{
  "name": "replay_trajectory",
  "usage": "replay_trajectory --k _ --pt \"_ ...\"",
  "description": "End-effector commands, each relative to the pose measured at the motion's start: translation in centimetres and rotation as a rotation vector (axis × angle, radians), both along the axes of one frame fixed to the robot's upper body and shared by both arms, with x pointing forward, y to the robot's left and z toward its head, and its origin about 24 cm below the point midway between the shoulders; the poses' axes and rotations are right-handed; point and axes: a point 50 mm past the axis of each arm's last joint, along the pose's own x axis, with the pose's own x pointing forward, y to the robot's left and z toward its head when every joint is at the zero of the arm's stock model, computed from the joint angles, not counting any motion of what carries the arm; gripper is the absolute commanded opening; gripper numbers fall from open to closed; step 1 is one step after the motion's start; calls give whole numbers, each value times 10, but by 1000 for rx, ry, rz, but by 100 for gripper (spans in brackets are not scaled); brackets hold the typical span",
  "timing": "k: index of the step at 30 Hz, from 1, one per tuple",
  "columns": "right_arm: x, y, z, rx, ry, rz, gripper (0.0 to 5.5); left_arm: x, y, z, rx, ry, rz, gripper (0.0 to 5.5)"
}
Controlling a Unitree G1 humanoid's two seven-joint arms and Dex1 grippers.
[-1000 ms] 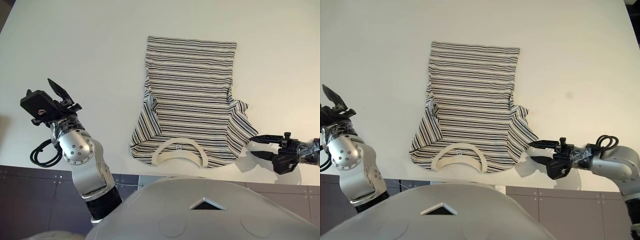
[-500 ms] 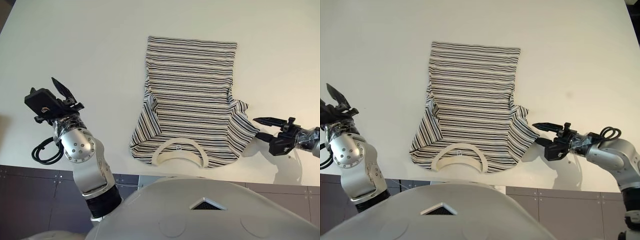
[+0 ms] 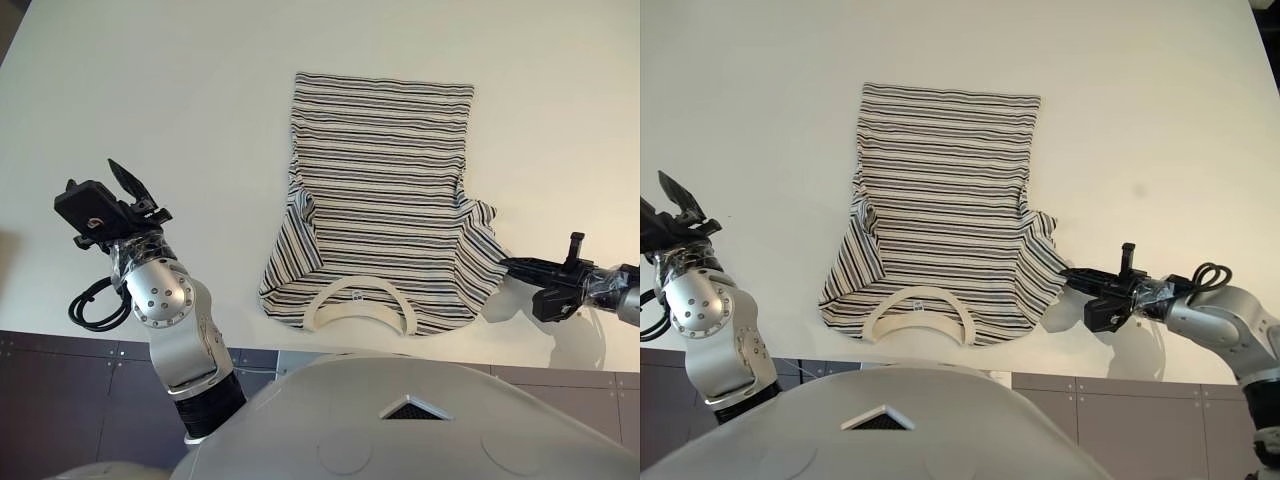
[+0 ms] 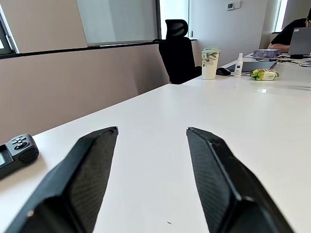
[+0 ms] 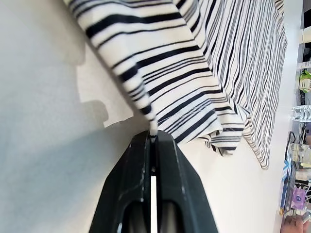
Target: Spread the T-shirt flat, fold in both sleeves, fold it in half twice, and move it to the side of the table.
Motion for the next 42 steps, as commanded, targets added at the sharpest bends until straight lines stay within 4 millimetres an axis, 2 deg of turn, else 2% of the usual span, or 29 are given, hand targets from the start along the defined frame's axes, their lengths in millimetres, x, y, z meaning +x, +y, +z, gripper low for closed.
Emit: replay_trajectory --k 1,4,9,14,19,23,28,33,38,40,42 --pt "0 -5 -6 -45 17 -34 11 -1 -1 0 3 5 2 265" --pt "8 -1 7 41 -48 -60 11 -3 0 -1 2 5 10 265" --pt "15 3 31 130 -132 -5 11 -5 2 -3 6 13 16 265" --pt "11 28 43 238 -171 100 11 -2 1 -8 3 24 -6 265" --pt "3 52 42 329 -172 60 11 6 3 -7 34 38 -69 265" --pt "7 75 34 387 -160 18 11 2 4 -10 40 68 -91 265" --pt "-9 102 11 413 -118 -61 11 21 7 -3 69 87 -210 265" --pt "-26 102 -11 344 -73 -93 11 30 9 0 86 109 -271 265" --pt "-16 102 -12 356 -96 -120 107 30 11 0 94 112 -270 265" --pt "-8 103 -5 387 -109 -133 145 28 12 0 107 132 -303 265" --pt "-1 96 13 410 -111 -128 189 19 14 -3 138 185 -397 265"
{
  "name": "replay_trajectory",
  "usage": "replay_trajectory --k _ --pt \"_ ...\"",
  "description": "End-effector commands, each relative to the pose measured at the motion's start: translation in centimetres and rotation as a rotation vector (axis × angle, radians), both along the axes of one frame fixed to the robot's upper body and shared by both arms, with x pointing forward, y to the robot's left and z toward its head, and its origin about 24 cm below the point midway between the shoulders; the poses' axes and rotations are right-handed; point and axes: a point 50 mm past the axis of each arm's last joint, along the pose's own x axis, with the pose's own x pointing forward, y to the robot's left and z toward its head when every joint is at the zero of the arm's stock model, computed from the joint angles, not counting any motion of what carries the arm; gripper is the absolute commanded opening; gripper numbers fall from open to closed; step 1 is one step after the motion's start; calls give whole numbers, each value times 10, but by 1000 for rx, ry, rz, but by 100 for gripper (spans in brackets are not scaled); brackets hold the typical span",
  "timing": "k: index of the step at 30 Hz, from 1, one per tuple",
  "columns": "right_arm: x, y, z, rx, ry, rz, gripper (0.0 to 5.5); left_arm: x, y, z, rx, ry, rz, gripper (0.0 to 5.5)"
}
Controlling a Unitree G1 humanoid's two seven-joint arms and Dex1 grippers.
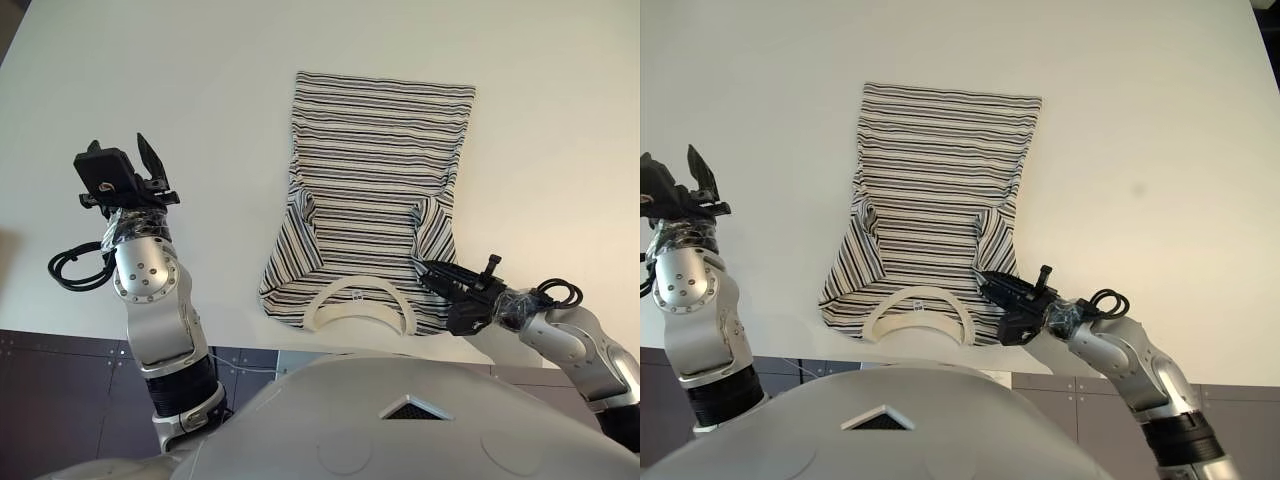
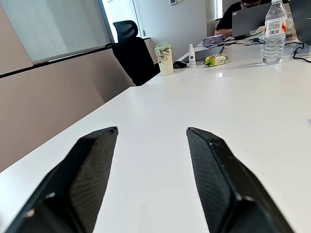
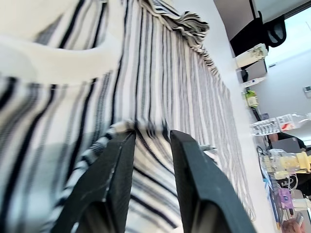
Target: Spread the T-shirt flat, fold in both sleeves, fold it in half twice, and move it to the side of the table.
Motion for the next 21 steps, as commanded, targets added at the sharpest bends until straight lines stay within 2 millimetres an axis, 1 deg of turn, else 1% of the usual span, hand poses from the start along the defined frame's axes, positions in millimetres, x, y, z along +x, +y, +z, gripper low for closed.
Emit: replay_trajectory --k 1,2,3,4,6,8,9,10,13,14,16,18,21 --pt "15 -18 32 17 -15 -3 207 -20 11 -13 126 157 -193 265" --pt "18 -27 40 0 -18 9 225 -35 19 -21 209 241 -253 265" --pt "20 -36 44 -27 -19 17 239 -51 29 -29 295 329 -319 265" --pt "20 -45 47 -54 -30 23 266 -65 35 -34 376 398 -394 265" --pt "16 -63 47 -126 -41 30 304 -86 33 -38 567 475 -646 265" --pt "5 -83 40 -230 -11 90 304 -112 25 -46 717 530 -971 265" --pt "-2 -90 35 -277 21 142 304 -119 20 -49 759 535 -1112 265" --pt "-6 -95 33 -306 43 180 304 -123 18 -52 784 530 -1214 265" --pt "-8 -111 29 -395 95 283 304 -123 9 -60 823 489 -1398 265" --pt "-7 -110 28 -402 102 332 304 -122 8 -63 843 474 -1473 265" --pt "-4 -98 26 -362 91 399 304 -116 9 -67 872 452 -1554 265" --pt "-3 -88 24 -322 85 432 304 -108 12 -68 903 430 -1584 265" --pt "-5 -80 24 -300 100 481 304 -94 16 -68 963 404 -1641 265"
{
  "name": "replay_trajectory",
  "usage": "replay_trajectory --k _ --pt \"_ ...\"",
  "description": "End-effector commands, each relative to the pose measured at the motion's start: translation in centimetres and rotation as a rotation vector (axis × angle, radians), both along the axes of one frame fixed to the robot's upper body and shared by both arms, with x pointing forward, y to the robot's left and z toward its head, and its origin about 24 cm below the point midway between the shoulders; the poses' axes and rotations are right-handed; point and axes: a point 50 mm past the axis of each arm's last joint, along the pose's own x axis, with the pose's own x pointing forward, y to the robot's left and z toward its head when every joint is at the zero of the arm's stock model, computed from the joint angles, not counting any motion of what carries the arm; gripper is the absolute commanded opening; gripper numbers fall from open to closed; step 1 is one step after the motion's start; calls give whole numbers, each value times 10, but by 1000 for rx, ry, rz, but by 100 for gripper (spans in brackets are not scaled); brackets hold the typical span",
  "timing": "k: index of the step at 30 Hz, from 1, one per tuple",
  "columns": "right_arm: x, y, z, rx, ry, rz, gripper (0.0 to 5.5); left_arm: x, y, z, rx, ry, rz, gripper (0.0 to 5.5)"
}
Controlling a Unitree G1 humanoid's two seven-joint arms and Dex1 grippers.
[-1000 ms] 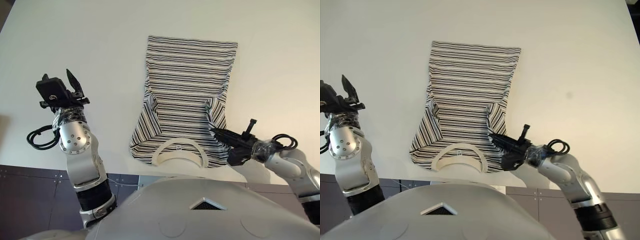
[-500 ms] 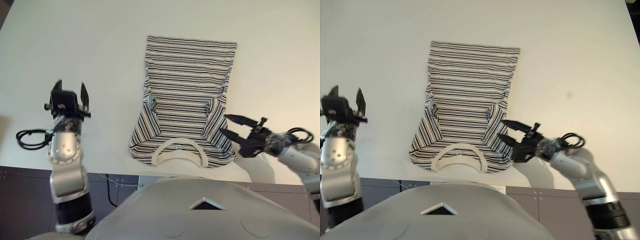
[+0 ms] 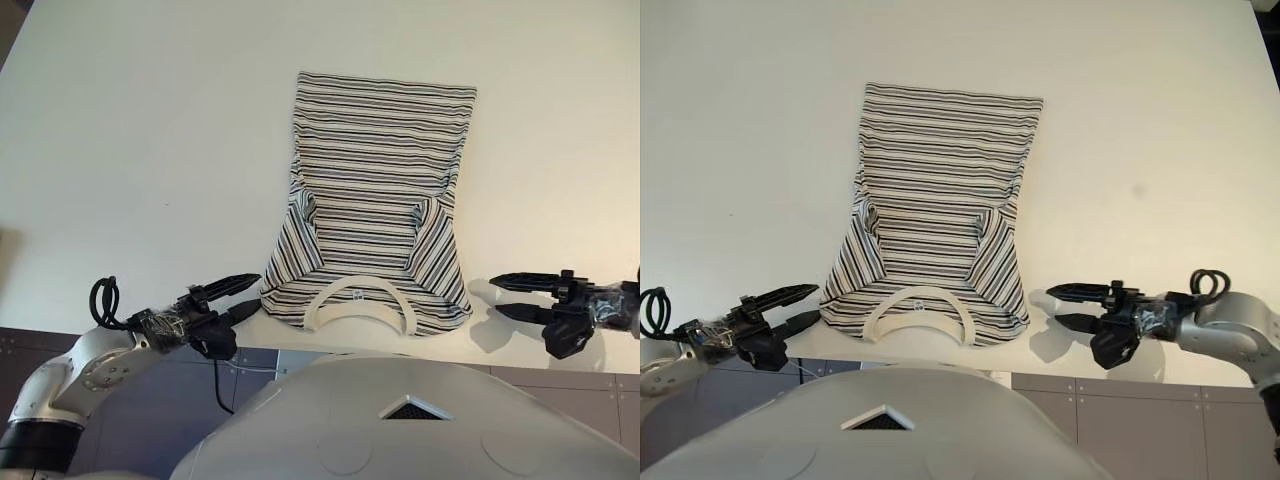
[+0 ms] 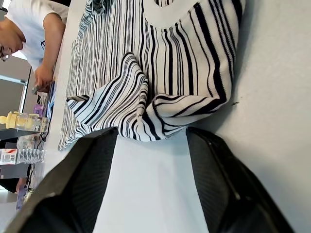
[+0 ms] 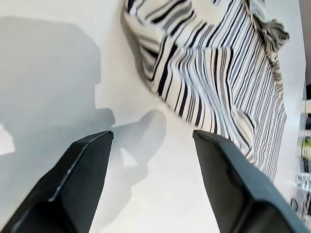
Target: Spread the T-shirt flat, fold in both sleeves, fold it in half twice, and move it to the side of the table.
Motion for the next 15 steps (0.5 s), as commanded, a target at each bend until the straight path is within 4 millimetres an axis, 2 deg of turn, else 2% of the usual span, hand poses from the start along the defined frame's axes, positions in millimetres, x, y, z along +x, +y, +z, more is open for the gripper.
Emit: replay_trajectory --k 1,5,8,12,15 --pt "-2 9 1 13 34 58 304 7 12 -12 146 68 -103 265" --pt "-4 25 -5 62 59 54 304 17 2 -14 119 61 -190 265" --pt "-1 34 -8 91 56 29 304 12 -8 -17 85 81 -255 265" --pt "-2 38 -10 101 60 5 304 10 -6 -19 88 107 -276 265" --pt "-6 37 -12 97 76 -3 245 15 -3 -21 101 104 -275 207"
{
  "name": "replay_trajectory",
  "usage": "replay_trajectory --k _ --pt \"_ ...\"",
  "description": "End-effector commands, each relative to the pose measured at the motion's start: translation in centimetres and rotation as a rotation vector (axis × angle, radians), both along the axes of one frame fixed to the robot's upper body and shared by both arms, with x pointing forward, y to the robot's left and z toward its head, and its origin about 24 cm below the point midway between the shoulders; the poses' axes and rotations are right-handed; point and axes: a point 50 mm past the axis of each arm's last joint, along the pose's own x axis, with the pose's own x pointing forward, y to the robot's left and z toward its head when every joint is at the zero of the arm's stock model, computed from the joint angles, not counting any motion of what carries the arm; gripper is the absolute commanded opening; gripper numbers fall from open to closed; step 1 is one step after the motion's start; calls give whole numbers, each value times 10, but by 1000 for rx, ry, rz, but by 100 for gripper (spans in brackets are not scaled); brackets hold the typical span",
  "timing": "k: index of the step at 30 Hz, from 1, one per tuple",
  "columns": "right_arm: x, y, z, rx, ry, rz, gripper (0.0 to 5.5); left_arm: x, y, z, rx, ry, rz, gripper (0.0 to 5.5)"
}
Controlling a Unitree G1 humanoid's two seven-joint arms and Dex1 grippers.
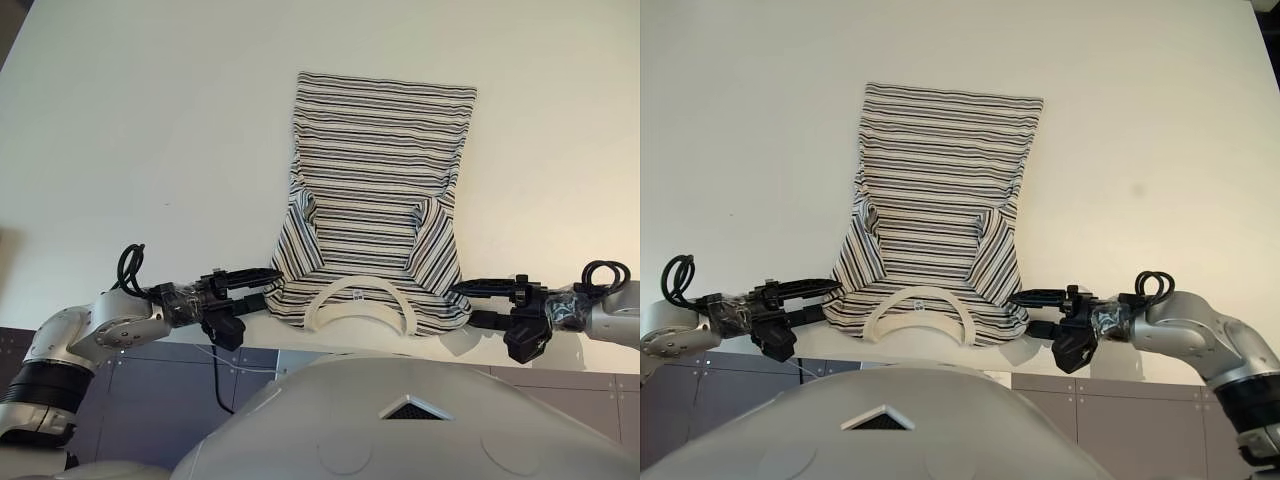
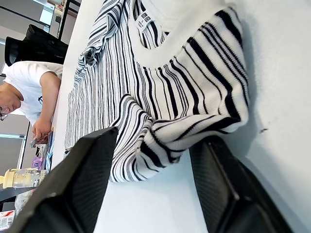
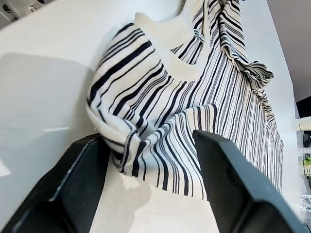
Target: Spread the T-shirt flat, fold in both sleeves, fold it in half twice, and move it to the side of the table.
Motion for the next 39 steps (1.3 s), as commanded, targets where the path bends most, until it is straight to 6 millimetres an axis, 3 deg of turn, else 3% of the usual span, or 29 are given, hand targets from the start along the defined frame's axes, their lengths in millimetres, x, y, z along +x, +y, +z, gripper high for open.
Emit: replay_trajectory --k 1,4,11,16,20,22,25,29,32,35,39 --pt "-3 1 -1 -13 12 -1 228 -6 12 -16 148 84 -40 191" --pt "0 5 -5 -7 -3 -14 158 -3 10 -17 143 78 -58 124" --pt "12 9 -7 3 -15 -116 12 2 6 -16 96 102 -22 24" --pt "7 10 4 -21 346 -270 10 13 -15 10 -72 345 192 11" --pt "-28 6 18 -77 589 -202 10 -19 -21 20 -62 558 173 11" --pt "-30 3 25 -45 645 -254 10 -31 -22 29 -97 685 229 11" --pt "12 -10 36 44 593 -459 10 10 -22 56 -353 833 443 11" --pt "73 -25 45 93 519 -617 10 81 -27 70 -538 826 623 11" --pt "115 -30 42 122 438 -740 10 121 -37 67 -579 828 689 11" --pt "161 -18 34 166 321 -847 10 169 -41 54 -582 758 796 11" --pt "192 0 25 194 253 -885 10 213 -45 49 -592 688 878 11"
